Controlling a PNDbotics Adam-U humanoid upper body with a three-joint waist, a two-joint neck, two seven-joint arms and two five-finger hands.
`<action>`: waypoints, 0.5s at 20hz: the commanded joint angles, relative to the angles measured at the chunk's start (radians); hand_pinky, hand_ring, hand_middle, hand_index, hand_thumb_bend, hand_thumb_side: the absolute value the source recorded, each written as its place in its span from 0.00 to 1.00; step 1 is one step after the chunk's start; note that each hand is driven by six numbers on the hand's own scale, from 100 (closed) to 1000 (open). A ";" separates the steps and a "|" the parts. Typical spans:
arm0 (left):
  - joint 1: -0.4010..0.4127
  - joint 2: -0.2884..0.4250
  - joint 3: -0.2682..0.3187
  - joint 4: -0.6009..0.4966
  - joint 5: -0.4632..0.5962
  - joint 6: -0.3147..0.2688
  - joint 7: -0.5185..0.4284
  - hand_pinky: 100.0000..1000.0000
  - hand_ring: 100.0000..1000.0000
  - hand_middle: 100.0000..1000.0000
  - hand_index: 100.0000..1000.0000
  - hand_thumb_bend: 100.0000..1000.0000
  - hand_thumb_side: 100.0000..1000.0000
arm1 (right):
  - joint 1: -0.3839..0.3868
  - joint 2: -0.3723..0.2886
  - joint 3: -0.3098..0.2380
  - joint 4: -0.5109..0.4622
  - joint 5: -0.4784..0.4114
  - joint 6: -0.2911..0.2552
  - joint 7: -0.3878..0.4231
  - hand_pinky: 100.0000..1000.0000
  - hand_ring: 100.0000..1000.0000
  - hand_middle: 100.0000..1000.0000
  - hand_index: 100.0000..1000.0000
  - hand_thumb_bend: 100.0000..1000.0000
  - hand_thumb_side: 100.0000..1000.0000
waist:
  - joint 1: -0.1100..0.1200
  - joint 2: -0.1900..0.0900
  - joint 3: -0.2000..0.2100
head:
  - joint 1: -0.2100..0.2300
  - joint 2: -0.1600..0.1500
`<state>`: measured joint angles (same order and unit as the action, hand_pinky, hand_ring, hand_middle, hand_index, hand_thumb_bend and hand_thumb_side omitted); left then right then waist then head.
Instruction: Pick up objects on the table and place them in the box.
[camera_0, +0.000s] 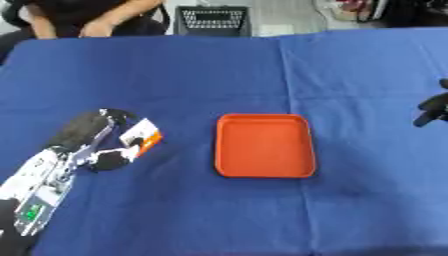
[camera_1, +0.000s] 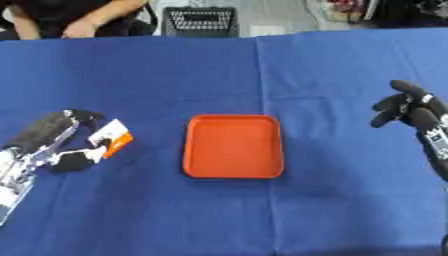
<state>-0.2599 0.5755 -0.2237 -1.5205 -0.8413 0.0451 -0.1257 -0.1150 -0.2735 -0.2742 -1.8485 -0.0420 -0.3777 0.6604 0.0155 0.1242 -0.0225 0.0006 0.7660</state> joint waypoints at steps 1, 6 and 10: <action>-0.011 0.017 0.009 -0.012 0.001 -0.004 -0.003 0.84 0.73 0.57 0.85 0.40 0.46 | -0.001 -0.016 -0.002 -0.012 0.001 -0.001 0.003 0.53 0.52 0.62 0.93 0.00 0.93 | 0.000 -0.010 -0.002 | -0.001 -0.003; -0.011 0.019 0.012 -0.016 -0.003 -0.018 -0.014 0.85 0.74 0.58 0.85 0.58 0.59 | -0.001 -0.016 -0.003 -0.012 0.002 -0.001 0.002 0.53 0.52 0.62 0.93 0.00 0.93 | 0.000 -0.011 -0.001 | 0.000 -0.003; -0.010 0.018 0.011 -0.014 -0.007 -0.023 -0.022 0.85 0.74 0.58 0.85 0.62 0.62 | -0.001 -0.016 -0.003 -0.012 0.002 -0.001 0.002 0.53 0.52 0.62 0.93 0.00 0.93 | 0.000 -0.011 -0.001 | -0.001 -0.003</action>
<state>-0.2600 0.5755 -0.2236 -1.5209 -0.8433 0.0254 -0.1453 -0.1150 -0.2735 -0.2742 -1.8485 -0.0419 -0.3778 0.6605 0.0155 0.1242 -0.0227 0.0006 0.7659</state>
